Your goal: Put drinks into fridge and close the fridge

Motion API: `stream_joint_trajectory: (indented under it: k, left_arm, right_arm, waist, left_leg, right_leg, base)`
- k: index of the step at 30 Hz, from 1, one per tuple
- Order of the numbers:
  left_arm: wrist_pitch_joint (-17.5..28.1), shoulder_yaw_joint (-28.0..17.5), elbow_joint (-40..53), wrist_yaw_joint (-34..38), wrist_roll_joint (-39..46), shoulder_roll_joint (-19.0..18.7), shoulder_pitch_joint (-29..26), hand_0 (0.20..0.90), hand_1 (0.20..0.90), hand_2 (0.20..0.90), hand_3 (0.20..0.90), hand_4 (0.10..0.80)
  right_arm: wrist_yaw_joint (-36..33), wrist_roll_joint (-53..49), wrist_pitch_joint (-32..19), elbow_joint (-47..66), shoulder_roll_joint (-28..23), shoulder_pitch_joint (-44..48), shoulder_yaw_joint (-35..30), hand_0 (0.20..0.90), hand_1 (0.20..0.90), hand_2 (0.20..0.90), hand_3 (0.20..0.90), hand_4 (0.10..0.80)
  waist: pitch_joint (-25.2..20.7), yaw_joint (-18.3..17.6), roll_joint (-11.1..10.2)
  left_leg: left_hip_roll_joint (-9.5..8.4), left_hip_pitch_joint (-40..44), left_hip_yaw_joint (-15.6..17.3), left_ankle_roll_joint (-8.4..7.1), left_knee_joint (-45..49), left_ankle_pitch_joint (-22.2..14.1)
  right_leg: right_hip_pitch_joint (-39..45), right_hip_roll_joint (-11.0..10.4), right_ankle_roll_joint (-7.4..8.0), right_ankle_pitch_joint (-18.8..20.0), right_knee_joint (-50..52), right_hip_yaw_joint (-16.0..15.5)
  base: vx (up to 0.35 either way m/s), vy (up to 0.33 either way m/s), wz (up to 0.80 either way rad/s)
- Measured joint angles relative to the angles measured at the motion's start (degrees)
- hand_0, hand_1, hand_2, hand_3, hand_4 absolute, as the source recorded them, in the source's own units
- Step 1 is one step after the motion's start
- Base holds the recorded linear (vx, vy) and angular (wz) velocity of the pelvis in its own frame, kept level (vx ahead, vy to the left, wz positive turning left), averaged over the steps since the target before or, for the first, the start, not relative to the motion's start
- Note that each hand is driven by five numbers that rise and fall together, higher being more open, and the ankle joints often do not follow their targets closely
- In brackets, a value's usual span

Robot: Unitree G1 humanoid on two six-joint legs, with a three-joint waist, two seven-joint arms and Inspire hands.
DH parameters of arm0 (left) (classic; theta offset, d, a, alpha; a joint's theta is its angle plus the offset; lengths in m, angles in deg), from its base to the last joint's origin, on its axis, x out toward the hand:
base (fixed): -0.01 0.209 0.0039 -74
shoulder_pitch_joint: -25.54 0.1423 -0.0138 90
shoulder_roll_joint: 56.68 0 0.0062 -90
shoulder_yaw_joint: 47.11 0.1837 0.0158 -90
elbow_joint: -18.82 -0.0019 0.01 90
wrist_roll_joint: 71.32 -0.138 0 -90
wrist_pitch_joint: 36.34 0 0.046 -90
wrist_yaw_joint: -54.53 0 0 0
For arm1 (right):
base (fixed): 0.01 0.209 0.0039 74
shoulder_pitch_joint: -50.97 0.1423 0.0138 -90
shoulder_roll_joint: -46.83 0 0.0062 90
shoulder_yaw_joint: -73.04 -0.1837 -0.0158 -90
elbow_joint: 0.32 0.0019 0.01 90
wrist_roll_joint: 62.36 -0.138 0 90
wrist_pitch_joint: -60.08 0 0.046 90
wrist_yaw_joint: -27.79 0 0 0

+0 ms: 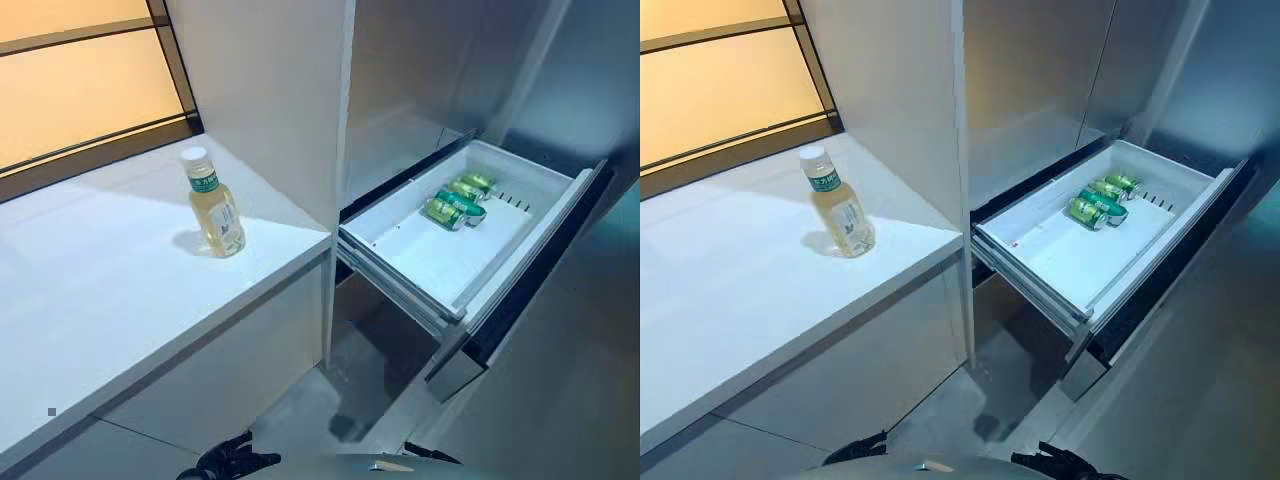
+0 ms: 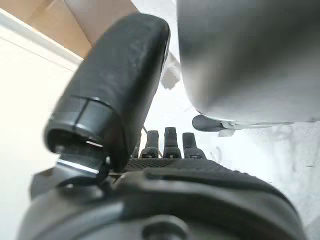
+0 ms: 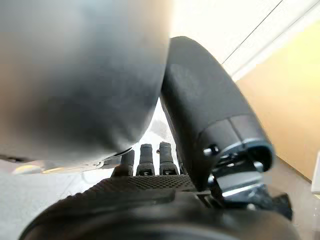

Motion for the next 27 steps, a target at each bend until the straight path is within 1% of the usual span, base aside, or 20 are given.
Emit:
stream_joint_trajectory:
  k: [6, 8, 11, 12, 14, 15, 16, 17, 19, 21, 22, 23, 25, 27]
  left_arm:
    - [0.2, 0.0, 0.0, 0.2, 0.0, 0.0, 0.0, 0.900, 0.900, 0.900, 0.900, 0.800]
    - [1.4, 0.0, -0.1, 0.9, -0.8, 0.0, 0.1, 0.900, 0.900, 0.900, 0.900, 0.800]
    - [5.0, 0.8, 0.0, 3.3, -6.9, -0.1, 0.0, 0.900, 0.900, 0.900, 0.900, 0.800]
    - [6.5, 1.8, 0.2, 4.0, -9.3, -0.5, -0.1, 0.900, 0.900, 0.900, 0.900, 0.800]
    - [7.8, 3.6, 0.9, 3.9, -11.7, -1.1, -0.8, 0.900, 0.900, 0.900, 0.900, 0.800]
    - [7.7, 4.2, 1.5, 3.4, -12.0, -1.3, -1.0, 0.900, 0.900, 0.900, 0.900, 0.800]
    - [7.9, 5.3, 4.3, 1.2, -12.5, -2.4, -1.2, 0.900, 0.900, 0.900, 0.900, 0.800]
    - [7.9, 5.4, 5.9, -0.3, -12.8, -2.8, -1.3, 0.900, 0.900, 0.900, 0.900, 0.800]
    - [7.9, 7.9, 11.8, -5.3, -13.2, -4.8, -2.1, 0.900, 0.900, 0.900, 0.900, 0.800]
    - [6.4, 8.7, 16.5, -9.5, -13.1, -6.0, -2.8, 0.900, 0.900, 0.900, 0.900, 0.800]
    - [5.2, 10.1, 21.3, -13.7, -13.0, -7.5, -3.2, 0.900, 0.900, 0.900, 0.900, 0.800]
    - [4.3, 10.5, 24.1, -17.6, -12.4, -8.1, -4.4, 0.900, 0.900, 0.900, 0.900, 0.800]
    - [0.9, 11.8, 30.1, -23.5, -11.1, -10.1, -5.9, 0.900, 0.900, 0.900, 0.900, 0.800]
    - [-4.8, 11.8, 38.0, -31.0, -7.8, -12.6, -7.6, 0.900, 0.900, 0.900, 0.900, 0.800]
  right_arm:
    - [0.0, 0.0, -0.1, -0.3, 0.0, 0.1, 0.0, 0.900, 0.900, 0.900, 0.900, 0.800]
    - [0.1, 0.0, -0.1, -0.5, 0.0, 0.2, 0.0, 0.900, 0.900, 0.900, 0.900, 0.800]
    - [0.3, 0.0, -0.2, -0.8, 0.0, 0.4, 0.0, 0.900, 0.900, 0.900, 0.900, 0.800]
    - [0.3, 0.0, -0.2, -0.9, -0.1, 0.4, 0.0, 0.900, 0.900, 0.900, 0.900, 0.800]
    - [0.5, 0.0, -0.2, -0.9, -0.3, 0.6, 0.0, 0.900, 0.900, 0.900, 0.900, 0.800]
    - [0.5, 0.0, -0.2, -0.8, -0.3, 0.6, 0.0, 0.900, 0.900, 0.900, 0.900, 0.800]
    - [0.8, 0.0, -0.1, -0.7, -0.6, 0.7, 0.0, 0.900, 0.900, 0.900, 0.900, 0.800]
    - [0.9, 0.0, 0.0, -0.6, -0.7, 0.7, 0.1, 0.900, 0.900, 0.900, 0.900, 0.800]
    - [1.1, 0.0, 0.4, -0.3, -1.2, 0.8, 0.1, 0.900, 0.900, 0.900, 0.900, 0.800]
    - [1.2, 0.0, 0.9, 0.1, -1.6, 1.0, 0.2, 0.900, 0.900, 0.900, 0.900, 0.800]
    - [1.4, 0.0, 1.4, 0.2, -2.1, 1.2, 0.2, 0.900, 0.900, 0.900, 0.900, 0.800]
    - [1.5, 0.1, 1.7, 0.3, -2.5, 1.2, 0.2, 0.900, 0.900, 0.900, 0.900, 0.800]
    - [1.8, 0.3, 1.8, 0.3, -2.8, 1.5, 0.2, 0.900, 0.900, 0.900, 0.900, 0.800]
    - [2.1, 0.3, 2.0, 0.3, -2.9, 1.7, 0.2, 0.900, 0.900, 0.900, 0.900, 0.800]
  waist:
    - [0.0, 0.0, 0.0]
    - [0.0, 0.0, 0.0]
    - [0.0, 0.0, 0.0]
    - [0.0, 0.0, 0.1]
    - [0.2, 0.0, 0.3]
    - [0.2, -0.1, 0.4]
    - [0.5, -0.1, 0.6]
    - [0.6, -0.1, 0.7]
    - [0.9, -0.1, 1.1]
    - [1.1, -0.1, 1.4]
    - [1.3, -0.2, 1.7]
    - [1.4, -0.3, 2.1]
    - [1.7, -0.5, 2.4]
    - [1.7, -1.0, 2.5]
  left_leg:
    - [0.00, 0.1, 0.0, 0.00, 0.0, 0.0]
    - [0.00, 0.1, 0.0, 0.00, 0.0, 0.0]
    - [0.00, 0.2, 0.1, 0.00, 0.0, 0.0]
    - [0.01, 0.2, 0.2, 0.00, 0.0, 0.0]
    - [0.01, 0.3, 0.4, 0.00, 0.0, 0.0]
    - [0.01, 0.3, 0.5, 0.00, 0.1, 0.0]
    - [0.03, 0.3, 0.5, 0.01, 0.0, 0.0]
    - [0.03, 0.4, 0.6, 0.01, 0.0, 0.0]
    - [0.04, 0.4, 0.6, 0.01, 0.0, 0.0]
    - [0.04, 0.4, 0.7, 0.01, 0.0, 0.0]
    - [0.04, 0.4, 0.7, 0.01, 0.0, 0.0]
    - [0.02, 0.4, 0.7, 0.01, 0.0, 0.0]
    - [0.05, 0.4, 0.7, 0.01, -0.1, 0.0]
    - [0.10, 0.4, 0.8, 0.01, -0.1, 0.0]
  right_leg:
    - [0.1, 0.0, -0.01, 0.0, 0.0, 0.0]
    - [0.1, 0.0, -0.01, 0.0, 0.0, 0.0]
    - [0.1, 0.0, -0.01, 0.0, 0.0, 0.0]
    - [0.1, 0.0, -0.01, 0.0, 0.1, 0.1]
    - [0.1, 0.0, 0.00, 0.0, 0.1, 0.2]
    - [0.1, 0.0, 0.00, 0.0, 0.1, 0.3]
    - [0.1, 0.0, 0.01, 0.0, 0.2, 0.3]
    - [0.1, 0.0, 0.01, 0.0, 0.2, 0.3]
    - [0.1, 0.0, 0.01, 0.0, 0.2, 0.4]
    - [0.0, 0.0, 0.01, 0.0, 0.2, 0.5]
    - [0.0, 0.0, 0.01, 0.0, 0.2, 0.5]
    - [0.1, -0.1, 0.03, 0.1, 0.2, 0.6]
    - [0.0, 0.0, 0.02, 0.3, 0.2, 0.6]
    - [0.1, 0.0, 0.00, 0.3, 0.1, 0.7]
  base:
    - [0.000, 0.000, 0.00]
    - [0.000, 0.000, 0.00]
    - [0.000, 0.000, 0.00]
    - [-0.021, 0.020, -0.04]
    - [-0.030, 0.025, -0.05]
    - [-0.039, 0.024, -0.03]
    - [-0.032, 0.016, -0.03]
    - [-0.045, 0.025, -0.02]
    - [-0.035, 0.026, -0.01]
    - [0.000, 0.000, 0.00]
    - [0.000, 0.000, 0.00]
    - [0.000, 0.000, 0.00]
    - [0.000, 0.000, 0.00]
    - [0.000, 0.004, -0.02]
